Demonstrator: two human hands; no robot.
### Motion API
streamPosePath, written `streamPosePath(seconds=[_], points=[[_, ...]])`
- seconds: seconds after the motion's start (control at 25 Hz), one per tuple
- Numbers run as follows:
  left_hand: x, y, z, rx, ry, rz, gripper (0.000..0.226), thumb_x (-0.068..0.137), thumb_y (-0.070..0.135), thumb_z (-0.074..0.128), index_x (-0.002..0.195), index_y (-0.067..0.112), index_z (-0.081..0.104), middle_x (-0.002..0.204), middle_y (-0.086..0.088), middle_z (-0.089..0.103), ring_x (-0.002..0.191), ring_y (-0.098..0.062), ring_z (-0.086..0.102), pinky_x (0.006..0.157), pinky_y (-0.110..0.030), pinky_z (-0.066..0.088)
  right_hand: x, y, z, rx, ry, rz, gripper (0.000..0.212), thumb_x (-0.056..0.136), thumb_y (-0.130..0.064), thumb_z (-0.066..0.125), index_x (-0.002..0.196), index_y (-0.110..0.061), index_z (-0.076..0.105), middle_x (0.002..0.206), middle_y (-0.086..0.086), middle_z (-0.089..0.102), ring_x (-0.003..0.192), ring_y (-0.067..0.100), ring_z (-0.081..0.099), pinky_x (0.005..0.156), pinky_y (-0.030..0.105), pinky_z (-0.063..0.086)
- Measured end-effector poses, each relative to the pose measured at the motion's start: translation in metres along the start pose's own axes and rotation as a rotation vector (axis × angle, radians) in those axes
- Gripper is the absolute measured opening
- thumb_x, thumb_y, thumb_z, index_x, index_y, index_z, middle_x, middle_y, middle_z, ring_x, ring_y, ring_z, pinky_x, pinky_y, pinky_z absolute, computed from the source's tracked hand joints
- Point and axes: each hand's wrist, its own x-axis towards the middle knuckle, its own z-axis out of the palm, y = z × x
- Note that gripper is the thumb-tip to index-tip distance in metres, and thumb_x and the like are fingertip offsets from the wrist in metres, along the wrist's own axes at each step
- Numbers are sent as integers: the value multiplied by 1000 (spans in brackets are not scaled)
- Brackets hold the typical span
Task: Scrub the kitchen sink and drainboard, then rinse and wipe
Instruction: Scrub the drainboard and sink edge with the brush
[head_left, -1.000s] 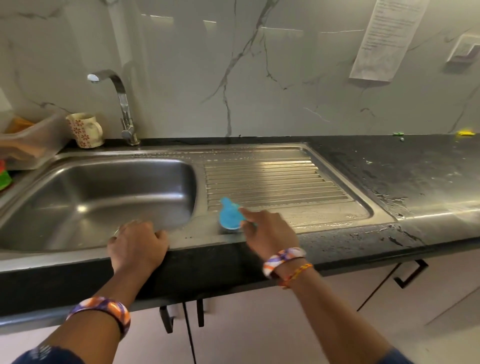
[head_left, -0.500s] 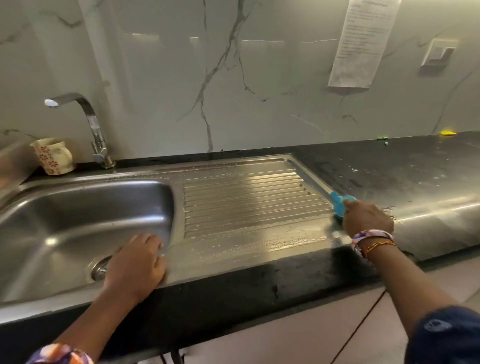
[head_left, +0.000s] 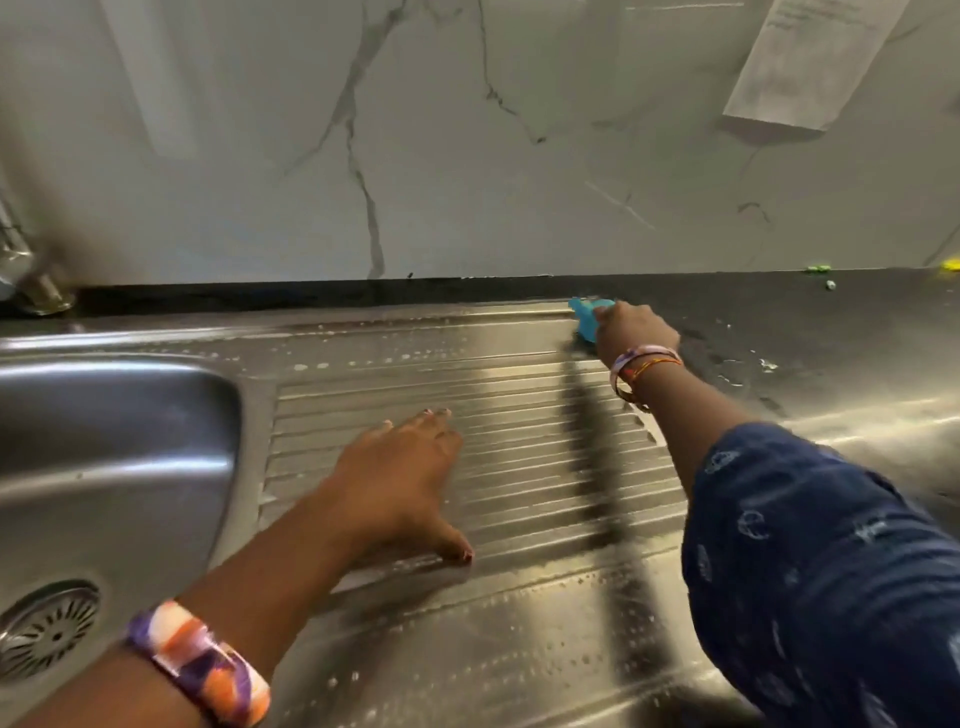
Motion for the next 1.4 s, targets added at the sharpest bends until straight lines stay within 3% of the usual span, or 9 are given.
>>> streamPosePath(seconds=[0.12, 0.28, 0.56, 0.76, 0.88, 1.08, 1.16, 1.28, 1.4], points=[[28, 11, -4, 97, -125, 44, 104, 67, 60, 72, 147, 16, 25, 157, -4, 16, 146, -19, 12, 118, -38, 7, 40, -8, -1, 58, 9, 39, 35, 94, -25, 52, 124, -7, 56, 115, 16, 62, 103, 33, 61, 85, 38, 48], [40, 19, -9, 133, -237, 36, 76, 61, 62, 76, 118, 17, 54, 132, -2, 50, 121, -22, 46, 110, -38, 29, 53, 14, -9, 226, -105, 53, 38, 94, -27, 52, 127, -9, 57, 114, 13, 63, 91, 26, 59, 82, 34, 46], [26, 12, -5, -3, -197, -51, 78, 61, 65, 72, 121, 20, 53, 140, 1, 45, 124, -19, 46, 102, -36, 34, -29, 73, -39, 348, -172, 105, 37, 95, -23, 53, 130, -13, 56, 123, 11, 62, 101, 25, 59, 80, 27, 41], [-22, 26, 5, -26, 51, -130, 49, 71, 60, 68, 104, 24, 58, 110, 2, 60, 101, -20, 57, 81, -31, 45, -135, 116, -62, 327, -127, 162, 34, 94, -28, 54, 127, -22, 59, 114, 10, 66, 68, 13, 50, 68, 27, 45], [-62, 40, 19, -127, 183, -177, 36, 81, 53, 62, 101, 23, 59, 99, 2, 61, 87, -17, 56, 80, -34, 48, -194, 130, -70, 256, -156, 132, 35, 94, -28, 53, 128, -24, 57, 113, 11, 67, 78, 18, 57, 73, 28, 44], [-147, 29, 44, -206, 445, -313, 29, 89, 34, 56, 111, 17, 65, 110, -11, 66, 101, -29, 60, 83, -36, 47, -255, 138, -81, 421, -90, 249, 35, 93, -23, 55, 127, -13, 59, 115, 14, 66, 92, 24, 59, 84, 32, 47], [-186, 10, 58, -230, 522, -383, 24, 89, 27, 56, 104, 13, 67, 104, -15, 67, 96, -33, 61, 79, -38, 47, -270, 132, -83, 476, -47, 285, 34, 93, -22, 54, 126, -12, 60, 109, 14, 67, 78, 20, 54, 69, 23, 47], [-242, -21, 76, -298, 585, -581, 16, 87, 22, 55, 90, 12, 68, 93, -14, 67, 82, -34, 60, 68, -36, 47, -292, 86, -82, 675, -101, 239, 32, 92, -21, 55, 123, -12, 62, 68, 4, 59, 52, 14, 47, 33, 10, 33], [-287, -43, 89, -293, 626, -723, 15, 89, 23, 55, 79, 15, 63, 77, -7, 61, 67, -25, 53, 58, -31, 43, -314, -8, -67, 836, -269, 87, 30, 92, -19, 56, 121, -16, 64, 55, -3, 50, 40, 9, 42, 32, 14, 31]])
